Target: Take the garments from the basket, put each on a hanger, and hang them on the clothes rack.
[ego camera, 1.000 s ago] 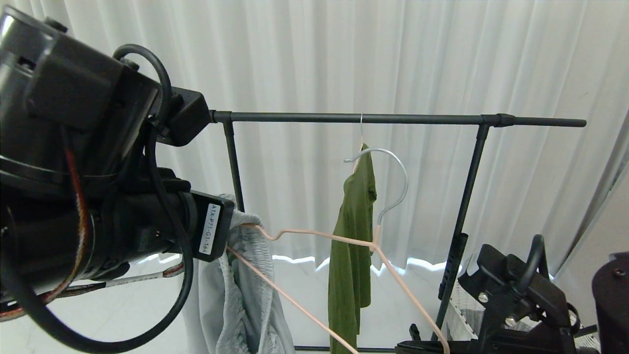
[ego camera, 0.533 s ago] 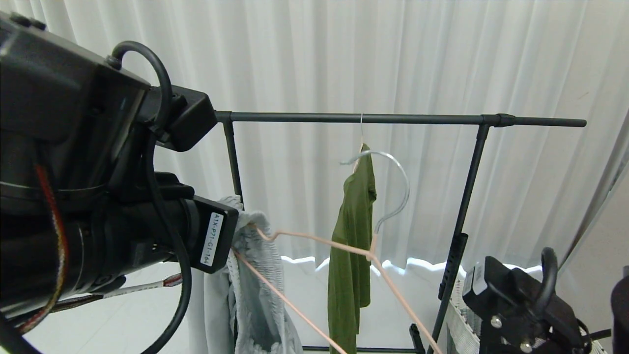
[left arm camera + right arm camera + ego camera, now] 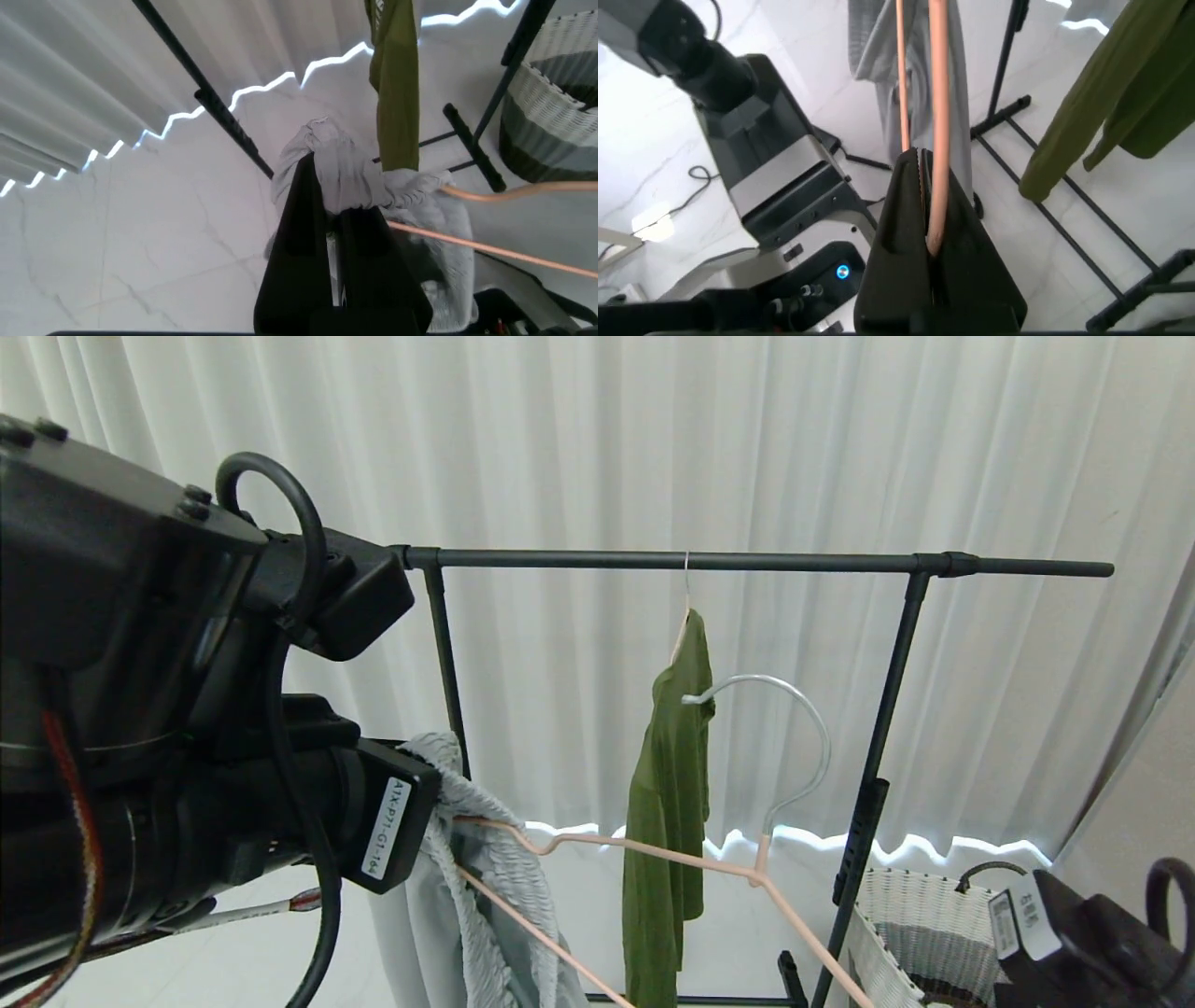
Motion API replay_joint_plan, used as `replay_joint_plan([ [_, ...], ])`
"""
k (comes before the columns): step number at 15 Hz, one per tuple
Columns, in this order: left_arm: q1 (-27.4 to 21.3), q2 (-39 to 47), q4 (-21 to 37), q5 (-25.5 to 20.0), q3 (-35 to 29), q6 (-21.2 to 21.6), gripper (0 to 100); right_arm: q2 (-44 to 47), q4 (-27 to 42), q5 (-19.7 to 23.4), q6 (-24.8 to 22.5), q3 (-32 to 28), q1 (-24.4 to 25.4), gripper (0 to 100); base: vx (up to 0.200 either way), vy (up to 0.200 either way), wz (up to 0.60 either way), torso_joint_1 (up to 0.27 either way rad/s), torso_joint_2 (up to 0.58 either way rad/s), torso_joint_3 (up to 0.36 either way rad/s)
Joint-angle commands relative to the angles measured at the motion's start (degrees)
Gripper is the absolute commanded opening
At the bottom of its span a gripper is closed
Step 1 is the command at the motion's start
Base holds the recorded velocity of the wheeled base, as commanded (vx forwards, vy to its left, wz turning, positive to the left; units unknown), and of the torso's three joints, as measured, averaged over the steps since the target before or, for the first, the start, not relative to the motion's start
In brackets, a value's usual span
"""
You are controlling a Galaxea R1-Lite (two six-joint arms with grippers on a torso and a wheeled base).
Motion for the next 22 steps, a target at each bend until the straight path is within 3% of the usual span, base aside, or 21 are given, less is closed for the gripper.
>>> replay_joint_plan([
  [1,-0.20,0.00,-0.28,-0.57,-0.04,-0.01,0,-2.01,-0.02,0.04,0.01,0.41,-0.08,0,0.000,0.000,0.00,0.000,0.00,0.000],
  [3,-1.69,-0.18,-0.80,-0.83,-0.04,-0.10,0,0.98,-0.81,-0.13,0.01,0.06,-0.17,0,0.000,0.000,0.00,0.000,0.00,0.000],
  [7,-2.66,-0.53,-1.33,-0.83,-0.22,-0.37,0,9.07,-11.09,-0.04,0.10,-0.12,-0.96,0,0.000,0.000,0.00,0.000,0.00,0.000],
  [13,-3.18,-0.62,-6.25,-0.92,-0.22,-0.63,0,14.95,-11.62,0.13,0.45,-2.58,-0.96,0,0.000,0.000,0.00,0.000,0.00,0.000],
  [22,-6.00,-0.80,-6.52,-2.06,-0.40,-1.60,0,24.89,-14.69,0.04,0.54,-11.19,-1.05,0,0.000,0.000,0.00,0.000,0.00,0.000],
])
